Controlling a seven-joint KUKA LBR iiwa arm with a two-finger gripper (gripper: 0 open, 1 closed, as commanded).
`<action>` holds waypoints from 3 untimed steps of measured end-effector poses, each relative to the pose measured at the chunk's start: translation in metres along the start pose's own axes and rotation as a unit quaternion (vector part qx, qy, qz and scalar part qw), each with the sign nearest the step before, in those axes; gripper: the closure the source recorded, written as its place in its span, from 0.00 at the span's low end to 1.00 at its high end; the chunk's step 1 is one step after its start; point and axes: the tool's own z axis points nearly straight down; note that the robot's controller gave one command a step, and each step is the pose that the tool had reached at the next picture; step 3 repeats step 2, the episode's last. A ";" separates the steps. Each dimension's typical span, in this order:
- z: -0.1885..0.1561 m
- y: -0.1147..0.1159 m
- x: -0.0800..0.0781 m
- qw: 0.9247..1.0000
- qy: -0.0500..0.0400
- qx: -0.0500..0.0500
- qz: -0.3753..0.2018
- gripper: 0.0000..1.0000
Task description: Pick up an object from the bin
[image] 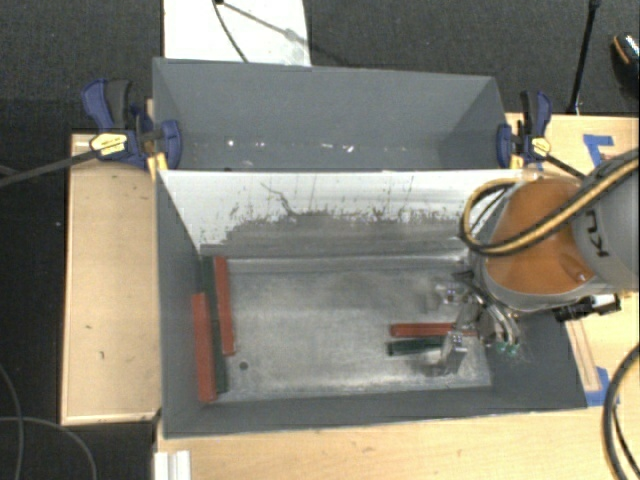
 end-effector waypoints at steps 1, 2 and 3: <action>0.000 0.000 0.000 1.000 0.000 0.000 -0.001 1.00; -0.047 0.000 -0.001 1.000 -0.006 0.000 -0.002 1.00; -0.047 0.000 -0.001 1.000 -0.006 0.000 -0.002 1.00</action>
Offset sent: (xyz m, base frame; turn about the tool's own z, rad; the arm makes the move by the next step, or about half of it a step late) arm 0.0000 0.0000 0.0000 0.0000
